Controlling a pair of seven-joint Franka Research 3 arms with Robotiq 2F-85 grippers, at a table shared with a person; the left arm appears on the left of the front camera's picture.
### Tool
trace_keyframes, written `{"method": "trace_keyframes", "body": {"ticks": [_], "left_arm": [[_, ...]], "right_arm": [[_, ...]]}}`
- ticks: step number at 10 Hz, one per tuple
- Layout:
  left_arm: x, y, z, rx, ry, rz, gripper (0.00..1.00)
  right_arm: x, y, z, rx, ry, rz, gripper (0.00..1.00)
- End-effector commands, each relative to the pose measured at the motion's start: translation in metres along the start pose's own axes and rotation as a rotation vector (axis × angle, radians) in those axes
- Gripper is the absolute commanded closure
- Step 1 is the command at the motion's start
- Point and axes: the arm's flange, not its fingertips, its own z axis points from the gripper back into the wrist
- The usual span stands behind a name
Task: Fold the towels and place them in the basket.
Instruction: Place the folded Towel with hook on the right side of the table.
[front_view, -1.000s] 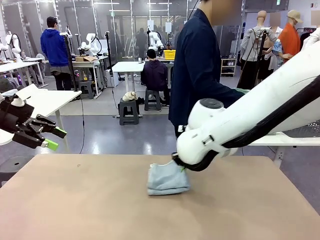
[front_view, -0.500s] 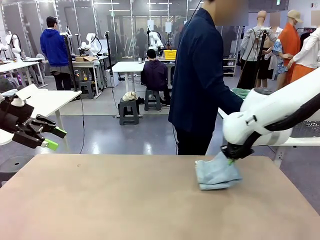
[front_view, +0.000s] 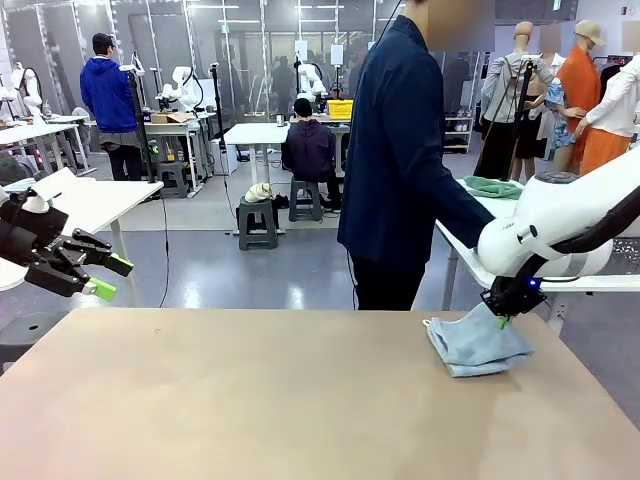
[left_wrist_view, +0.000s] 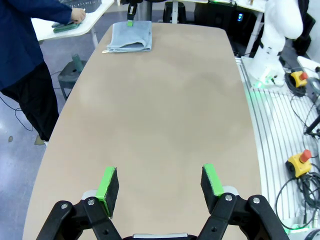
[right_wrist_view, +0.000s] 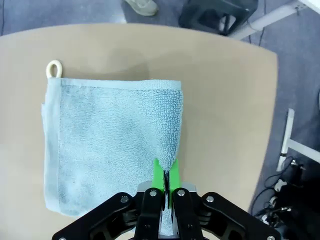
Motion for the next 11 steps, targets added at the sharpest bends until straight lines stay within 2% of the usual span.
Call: {"method": "trace_keyframes", "body": {"ticks": [1, 7, 9, 10, 11], "left_arm": [[0.002, -0.001, 0.002, -0.007, -0.017, -0.012, 0.16], [0.002, -0.001, 0.002, -0.007, -0.017, -0.012, 0.16], [0.002, -0.001, 0.002, -0.007, -0.017, -0.012, 0.16], [0.002, -0.001, 0.002, -0.007, -0.017, -0.012, 0.16], [0.002, -0.001, 0.002, -0.007, -0.017, -0.012, 0.16]], "right_arm": [[0.014, -0.021, 0.003, -0.035, 0.005, 0.039, 0.96], [0.005, -0.049, -0.01, -0.018, 0.019, -0.055, 0.96], [0.006, -0.05, -0.014, -0.025, 0.02, -0.07, 0.75], [0.006, -0.05, -0.012, -0.028, 0.016, -0.069, 0.75], [0.005, -0.05, -0.009, -0.03, 0.016, -0.066, 0.55]]}}
